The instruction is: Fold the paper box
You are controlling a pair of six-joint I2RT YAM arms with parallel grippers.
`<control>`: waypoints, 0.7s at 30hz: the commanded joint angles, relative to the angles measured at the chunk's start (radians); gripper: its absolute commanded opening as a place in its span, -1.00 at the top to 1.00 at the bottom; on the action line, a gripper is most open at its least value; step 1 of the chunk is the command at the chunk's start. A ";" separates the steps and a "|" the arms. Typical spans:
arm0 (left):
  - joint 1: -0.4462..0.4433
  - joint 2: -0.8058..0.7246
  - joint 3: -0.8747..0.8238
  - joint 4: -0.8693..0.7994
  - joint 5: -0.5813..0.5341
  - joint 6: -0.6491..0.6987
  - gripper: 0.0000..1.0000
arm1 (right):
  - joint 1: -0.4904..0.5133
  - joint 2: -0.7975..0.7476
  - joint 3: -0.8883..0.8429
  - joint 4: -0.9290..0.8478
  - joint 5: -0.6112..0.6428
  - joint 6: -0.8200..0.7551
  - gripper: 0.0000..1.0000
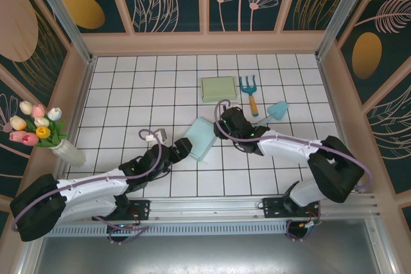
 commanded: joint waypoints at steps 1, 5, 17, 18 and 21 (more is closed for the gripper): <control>-0.005 -0.003 -0.024 0.059 0.004 -0.042 -0.70 | -0.027 0.059 0.060 0.041 -0.124 -0.124 0.04; -0.006 0.039 -0.015 0.078 0.028 -0.053 -0.70 | -0.040 0.143 0.105 0.049 -0.154 -0.163 0.01; -0.005 0.204 0.026 0.144 0.037 -0.081 -0.68 | -0.057 0.270 0.155 0.080 -0.211 -0.176 0.02; -0.005 0.221 0.033 0.154 0.044 -0.079 -0.68 | -0.057 0.271 0.151 0.083 -0.216 -0.170 0.03; -0.005 0.257 0.058 0.173 0.046 -0.080 -0.63 | -0.057 0.263 0.134 0.089 -0.229 -0.152 0.04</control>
